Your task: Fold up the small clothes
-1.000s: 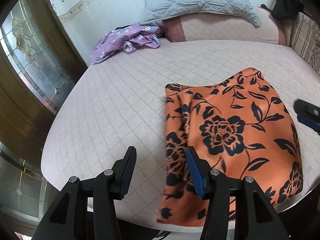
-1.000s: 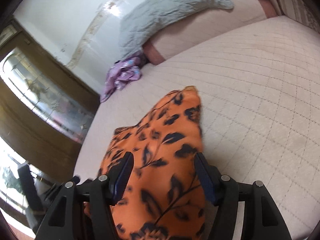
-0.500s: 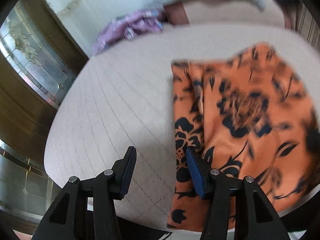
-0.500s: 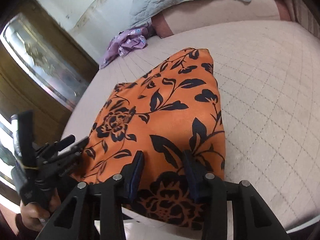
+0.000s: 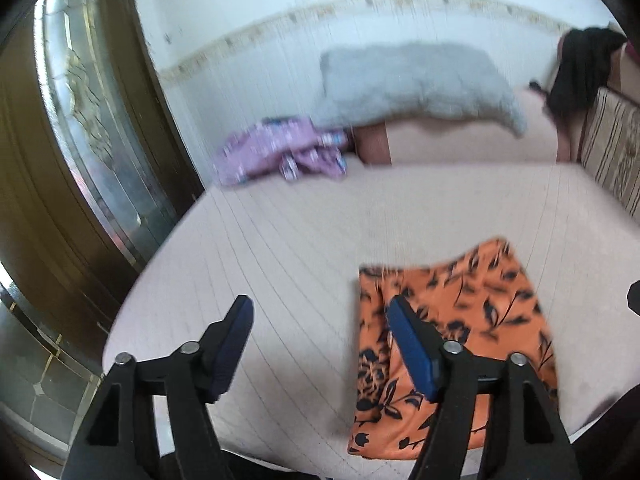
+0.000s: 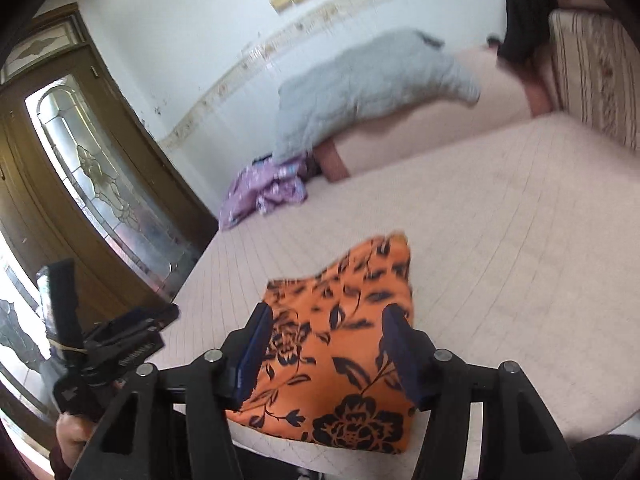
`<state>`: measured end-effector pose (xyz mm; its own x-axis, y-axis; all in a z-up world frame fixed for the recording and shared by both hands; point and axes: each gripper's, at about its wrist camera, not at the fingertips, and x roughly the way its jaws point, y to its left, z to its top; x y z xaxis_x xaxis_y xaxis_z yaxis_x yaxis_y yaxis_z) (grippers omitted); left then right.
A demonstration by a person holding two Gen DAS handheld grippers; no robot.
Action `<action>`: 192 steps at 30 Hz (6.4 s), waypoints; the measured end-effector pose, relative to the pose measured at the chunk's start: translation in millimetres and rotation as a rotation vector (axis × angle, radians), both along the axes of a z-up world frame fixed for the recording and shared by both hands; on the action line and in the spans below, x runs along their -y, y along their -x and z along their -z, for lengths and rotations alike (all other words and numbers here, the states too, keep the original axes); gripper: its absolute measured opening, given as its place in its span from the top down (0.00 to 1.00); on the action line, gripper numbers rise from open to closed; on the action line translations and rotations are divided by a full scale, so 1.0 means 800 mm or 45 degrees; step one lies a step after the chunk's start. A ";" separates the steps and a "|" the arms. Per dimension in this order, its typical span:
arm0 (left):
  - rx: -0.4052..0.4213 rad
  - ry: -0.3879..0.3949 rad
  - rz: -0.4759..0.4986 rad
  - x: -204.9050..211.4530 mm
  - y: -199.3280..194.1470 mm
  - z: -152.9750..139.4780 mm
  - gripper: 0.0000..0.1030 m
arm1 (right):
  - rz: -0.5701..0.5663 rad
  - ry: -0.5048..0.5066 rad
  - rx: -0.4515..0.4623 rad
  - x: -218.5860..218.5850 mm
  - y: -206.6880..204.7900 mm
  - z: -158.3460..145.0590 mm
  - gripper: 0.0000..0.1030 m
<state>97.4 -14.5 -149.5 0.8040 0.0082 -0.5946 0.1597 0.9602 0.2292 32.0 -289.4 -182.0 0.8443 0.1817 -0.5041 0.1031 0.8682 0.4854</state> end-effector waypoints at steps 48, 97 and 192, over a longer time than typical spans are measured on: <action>0.237 0.097 -0.095 -0.045 0.072 -0.088 0.00 | 0.107 0.403 0.213 -0.083 0.063 -0.098 0.31; 0.284 0.153 -0.068 -0.063 0.077 -0.105 0.00 | 0.121 0.509 0.291 -0.111 0.062 -0.127 0.31; 0.126 0.311 -0.060 -0.121 -0.074 -0.051 0.00 | 0.047 0.748 0.167 -0.191 -0.066 -0.117 0.27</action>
